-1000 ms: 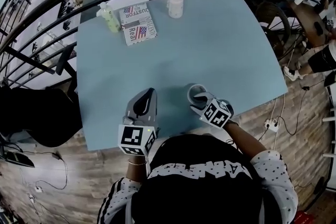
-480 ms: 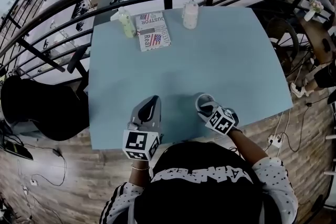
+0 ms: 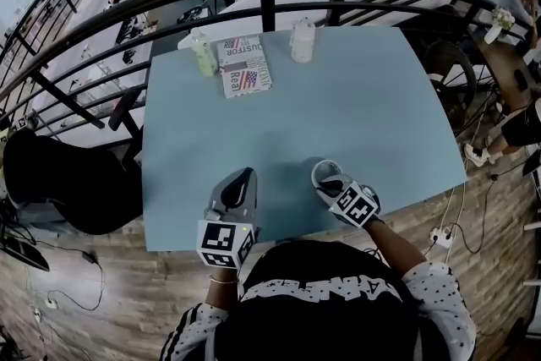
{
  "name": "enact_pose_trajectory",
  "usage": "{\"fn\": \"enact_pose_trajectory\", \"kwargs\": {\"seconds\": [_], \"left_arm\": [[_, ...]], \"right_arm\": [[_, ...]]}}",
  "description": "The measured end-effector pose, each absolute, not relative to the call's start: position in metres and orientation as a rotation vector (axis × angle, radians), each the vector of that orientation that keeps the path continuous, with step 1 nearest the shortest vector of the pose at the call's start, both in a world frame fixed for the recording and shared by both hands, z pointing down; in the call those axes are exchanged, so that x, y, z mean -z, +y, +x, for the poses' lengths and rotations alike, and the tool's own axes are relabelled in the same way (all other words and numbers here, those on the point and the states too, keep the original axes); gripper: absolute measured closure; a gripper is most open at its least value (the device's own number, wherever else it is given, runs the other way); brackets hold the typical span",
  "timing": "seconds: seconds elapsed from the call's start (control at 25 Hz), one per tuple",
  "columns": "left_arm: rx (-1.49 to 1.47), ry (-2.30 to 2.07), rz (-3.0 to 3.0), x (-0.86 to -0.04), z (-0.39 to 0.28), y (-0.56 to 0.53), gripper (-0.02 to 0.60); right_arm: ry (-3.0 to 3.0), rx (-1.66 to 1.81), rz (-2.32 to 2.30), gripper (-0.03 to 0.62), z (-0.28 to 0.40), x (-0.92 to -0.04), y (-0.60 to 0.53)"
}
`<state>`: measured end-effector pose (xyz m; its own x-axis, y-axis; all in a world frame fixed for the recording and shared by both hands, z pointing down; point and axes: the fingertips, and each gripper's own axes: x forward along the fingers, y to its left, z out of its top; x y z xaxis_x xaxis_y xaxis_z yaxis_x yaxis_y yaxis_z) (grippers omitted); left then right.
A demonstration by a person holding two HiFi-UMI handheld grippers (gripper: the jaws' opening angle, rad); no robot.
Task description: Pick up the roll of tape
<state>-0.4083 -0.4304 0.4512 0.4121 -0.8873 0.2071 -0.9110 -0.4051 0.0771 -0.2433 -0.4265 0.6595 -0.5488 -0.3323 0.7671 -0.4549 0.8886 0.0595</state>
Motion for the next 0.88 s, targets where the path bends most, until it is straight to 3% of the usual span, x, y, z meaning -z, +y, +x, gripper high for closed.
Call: {"fn": "enact_pose_trajectory", "kwargs": {"seconds": [0.88], "left_arm": [[-0.234,-1.425,2.617,-0.442,-0.356,-0.428,0.581]], "right_arm": [[-2.584,-0.377,0.985,0.542,-0.221,-0.513,-0.437]]}}
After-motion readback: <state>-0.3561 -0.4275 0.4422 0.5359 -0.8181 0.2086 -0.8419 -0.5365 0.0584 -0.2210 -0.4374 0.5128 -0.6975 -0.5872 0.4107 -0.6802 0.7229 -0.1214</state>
